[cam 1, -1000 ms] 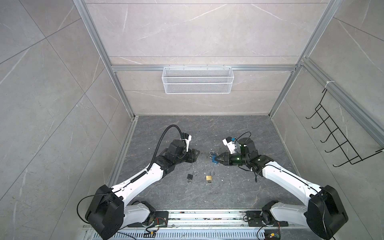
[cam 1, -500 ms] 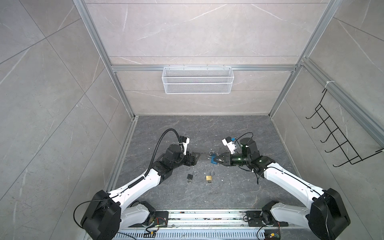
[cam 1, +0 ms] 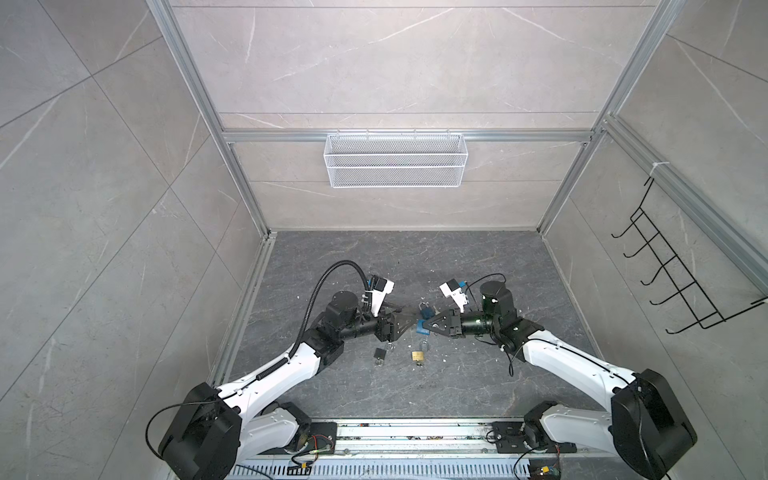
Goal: Lock with the key
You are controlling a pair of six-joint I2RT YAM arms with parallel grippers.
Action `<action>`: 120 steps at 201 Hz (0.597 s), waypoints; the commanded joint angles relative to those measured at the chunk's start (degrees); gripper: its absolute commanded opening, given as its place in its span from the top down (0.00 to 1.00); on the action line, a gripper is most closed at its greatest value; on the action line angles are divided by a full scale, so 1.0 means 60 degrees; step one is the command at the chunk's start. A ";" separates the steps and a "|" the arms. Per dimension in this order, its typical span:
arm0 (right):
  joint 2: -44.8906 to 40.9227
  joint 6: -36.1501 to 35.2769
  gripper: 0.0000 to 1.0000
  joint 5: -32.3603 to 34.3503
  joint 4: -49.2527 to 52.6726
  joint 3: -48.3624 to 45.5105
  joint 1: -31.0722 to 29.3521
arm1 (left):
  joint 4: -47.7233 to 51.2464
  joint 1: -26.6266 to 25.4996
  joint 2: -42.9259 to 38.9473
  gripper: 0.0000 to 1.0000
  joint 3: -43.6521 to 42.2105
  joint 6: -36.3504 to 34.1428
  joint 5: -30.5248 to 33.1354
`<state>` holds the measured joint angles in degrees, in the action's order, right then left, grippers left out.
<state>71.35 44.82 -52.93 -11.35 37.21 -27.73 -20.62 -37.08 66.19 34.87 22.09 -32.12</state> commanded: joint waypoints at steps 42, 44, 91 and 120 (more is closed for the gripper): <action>-0.0202 0.0363 1.00 -0.0523 -0.0813 0.0141 0.0029 | -0.0728 0.0009 0.0144 0.31 0.0109 -0.0077 -0.0806; -0.0206 0.0370 1.00 -0.0524 -0.0816 0.0152 0.0023 | -0.0735 0.0012 0.0144 0.31 0.0110 -0.0078 -0.0808; -0.0457 0.0368 1.00 -0.0413 -0.0814 0.0258 0.0021 | -0.1027 0.0013 0.0388 0.42 0.0221 0.0369 -0.1111; -0.0960 0.0548 1.00 -0.0167 -0.1387 -0.0038 0.0035 | -0.1215 0.0008 0.0384 0.47 0.0228 0.0732 -0.1359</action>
<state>69.34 46.78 -54.19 -13.82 37.21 -27.73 -23.81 -37.08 68.58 34.89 24.32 -36.97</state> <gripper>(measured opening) 0.183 0.543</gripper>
